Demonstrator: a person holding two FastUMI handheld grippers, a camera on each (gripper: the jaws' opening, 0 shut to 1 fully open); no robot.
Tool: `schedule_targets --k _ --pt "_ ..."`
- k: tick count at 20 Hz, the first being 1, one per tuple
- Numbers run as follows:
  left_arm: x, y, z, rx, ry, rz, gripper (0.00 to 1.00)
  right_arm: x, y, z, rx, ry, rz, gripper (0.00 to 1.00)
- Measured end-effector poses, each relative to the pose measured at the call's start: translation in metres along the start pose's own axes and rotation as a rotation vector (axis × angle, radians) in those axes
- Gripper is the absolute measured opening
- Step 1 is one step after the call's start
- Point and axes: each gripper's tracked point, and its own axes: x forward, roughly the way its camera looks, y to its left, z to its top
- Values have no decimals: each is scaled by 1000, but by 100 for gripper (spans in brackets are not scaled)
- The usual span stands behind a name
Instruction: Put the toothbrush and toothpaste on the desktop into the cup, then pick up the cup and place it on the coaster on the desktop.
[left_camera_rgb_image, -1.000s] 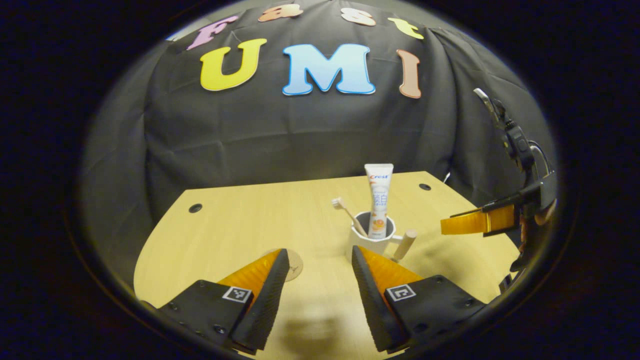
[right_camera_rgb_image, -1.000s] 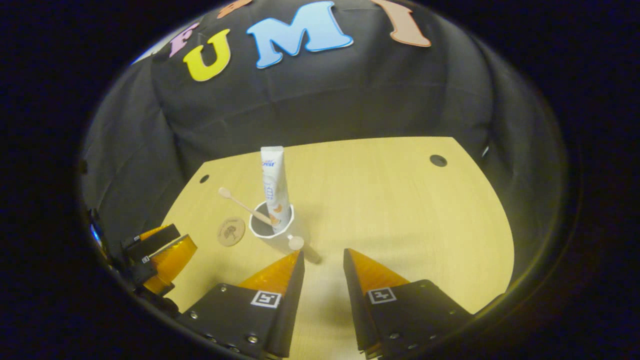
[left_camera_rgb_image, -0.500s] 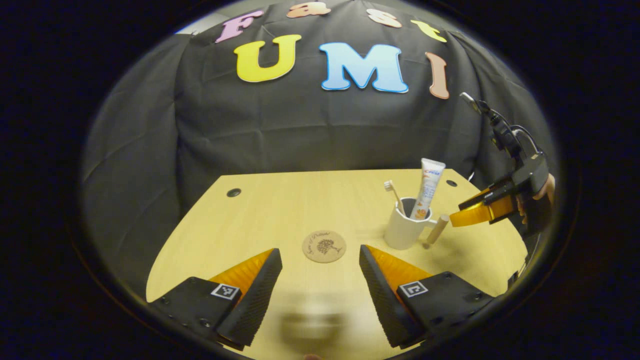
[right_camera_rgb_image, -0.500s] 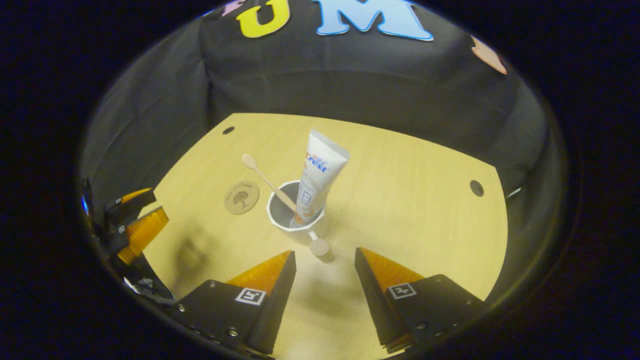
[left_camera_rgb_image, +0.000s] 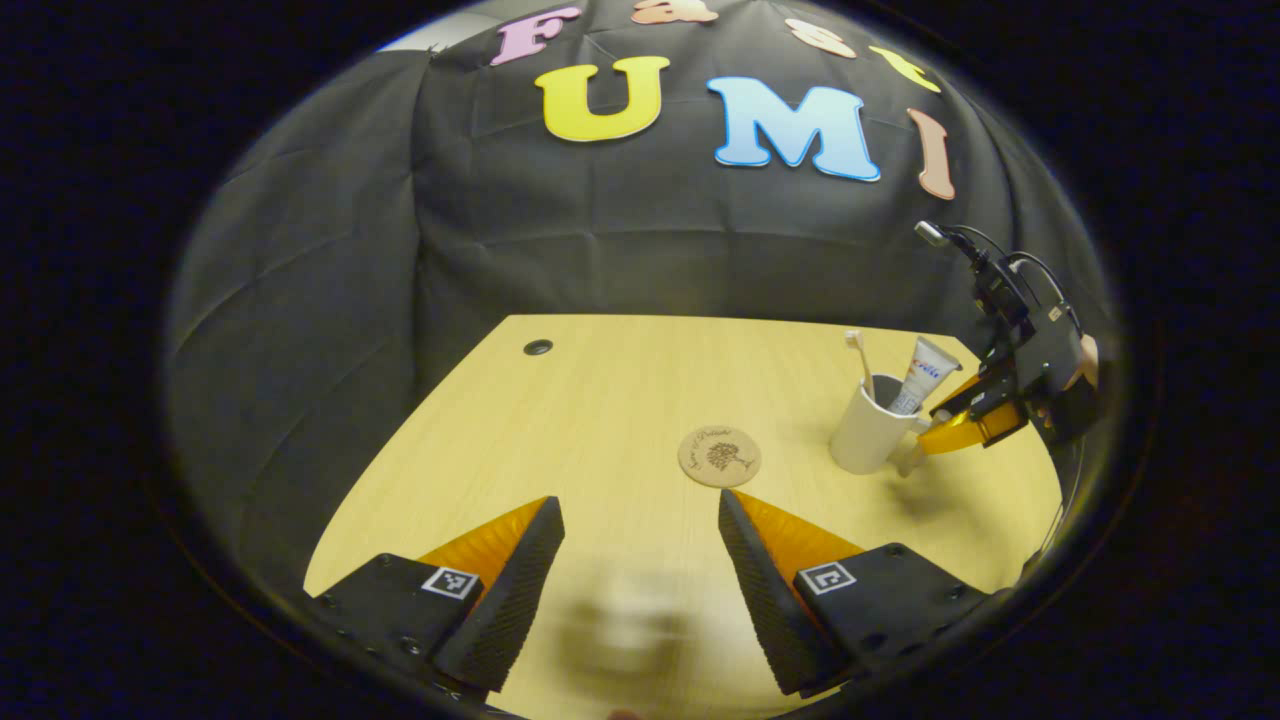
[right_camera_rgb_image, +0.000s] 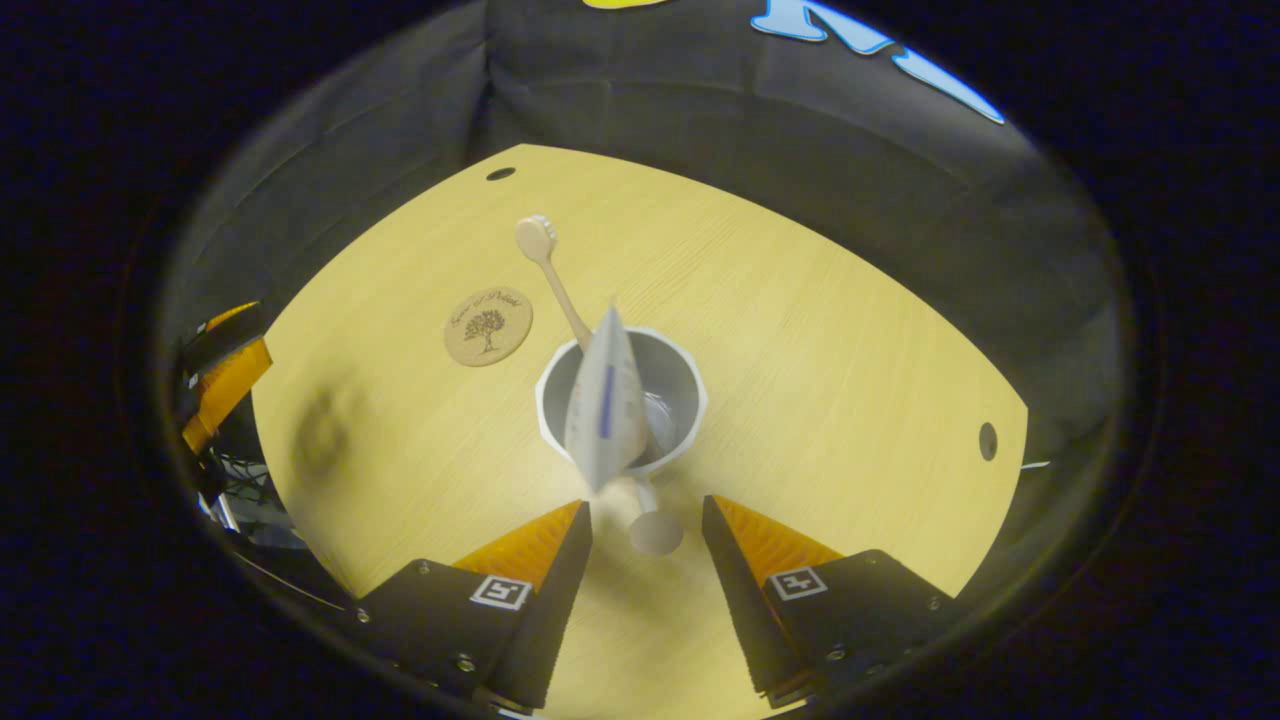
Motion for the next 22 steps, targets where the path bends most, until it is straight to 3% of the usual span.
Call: schedule_targets --k 6,9,11,12,13,17,22 --pt "-5 10 -7 -19 8 29 100 11 2 -2 -32 36 21 64" --pt "-5 9 -7 -27 13 30 100 10 1 -1 -37 47 23 43" --pt "-6 6 -7 -27 13 30 100 25 3 -6 -26 47 25 36" --pt "-7 4 -7 -28 11 27 100 13 4 -4 -28 50 23 24" --pt "-7 3 -7 -29 12 22 100 14 4 -4 -30 51 18 24" --pt "-7 -1 -9 -29 16 15 100 14 4 3 3 7 1 8" --pt "-8 0 -8 -28 17 15 100 17 7 9 25 -34 -6 8"
